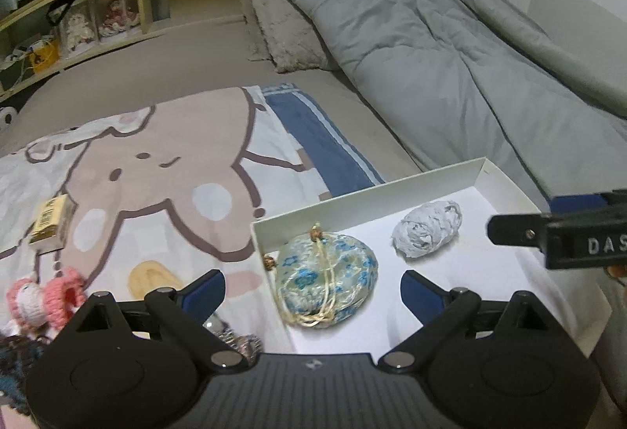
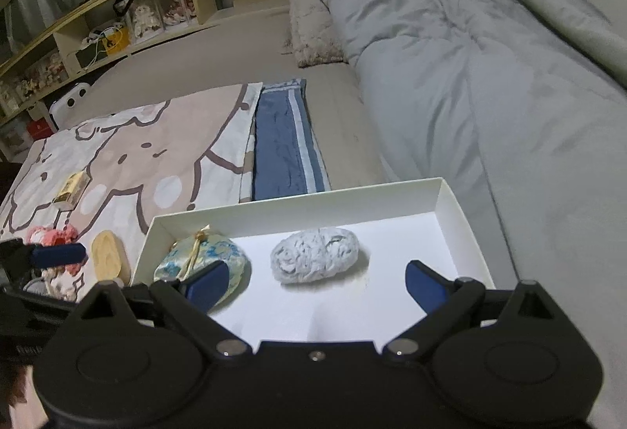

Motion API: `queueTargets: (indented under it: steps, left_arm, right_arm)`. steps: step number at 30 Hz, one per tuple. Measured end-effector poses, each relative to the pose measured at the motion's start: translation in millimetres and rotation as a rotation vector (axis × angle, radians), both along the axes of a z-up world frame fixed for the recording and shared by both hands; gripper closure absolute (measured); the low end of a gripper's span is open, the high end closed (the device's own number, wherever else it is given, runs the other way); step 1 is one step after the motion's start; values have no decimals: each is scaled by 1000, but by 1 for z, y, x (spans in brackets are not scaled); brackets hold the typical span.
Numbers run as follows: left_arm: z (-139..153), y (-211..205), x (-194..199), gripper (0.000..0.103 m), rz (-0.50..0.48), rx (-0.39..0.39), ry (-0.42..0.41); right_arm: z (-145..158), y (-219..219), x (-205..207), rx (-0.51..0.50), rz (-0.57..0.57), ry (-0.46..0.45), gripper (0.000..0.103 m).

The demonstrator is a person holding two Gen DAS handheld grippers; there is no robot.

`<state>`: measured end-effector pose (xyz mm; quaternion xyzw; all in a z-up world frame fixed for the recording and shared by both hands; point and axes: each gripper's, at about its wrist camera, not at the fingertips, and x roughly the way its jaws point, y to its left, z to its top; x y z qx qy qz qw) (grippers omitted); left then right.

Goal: Organize objects
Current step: 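Withdraw both tools from the box toward the remaining toys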

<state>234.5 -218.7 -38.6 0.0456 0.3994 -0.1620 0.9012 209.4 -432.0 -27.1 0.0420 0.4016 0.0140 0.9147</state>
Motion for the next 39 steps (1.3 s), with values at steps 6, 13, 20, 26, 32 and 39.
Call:
queueTargets:
  steps: [6,13,20,26,32,39]
  left_arm:
    - [19,14,-18,6,8,-22,-7]
    - [43,27,-42,4,8,-39,-30]
    - [60,44,-66,0,21,-66,-50]
    - [65,53,-83,0,22,-68,-71]
    - [66,64,-95,0,36,-80,-71]
    - [69,75,-107,0,45,-80,-93]
  right_arm:
    - [19,5,-26,-5,-6,-32,6]
    - [44,12,-56,-10,-18,-82,5]
    - [61,22,-87,-32,-18,-123,5]
    - [66,33,-109,-50,-15,-146,0]
    - [69,41,-126,-66,-22,-167,0]
    - [72,47,-134,-73,-34,-173,0]
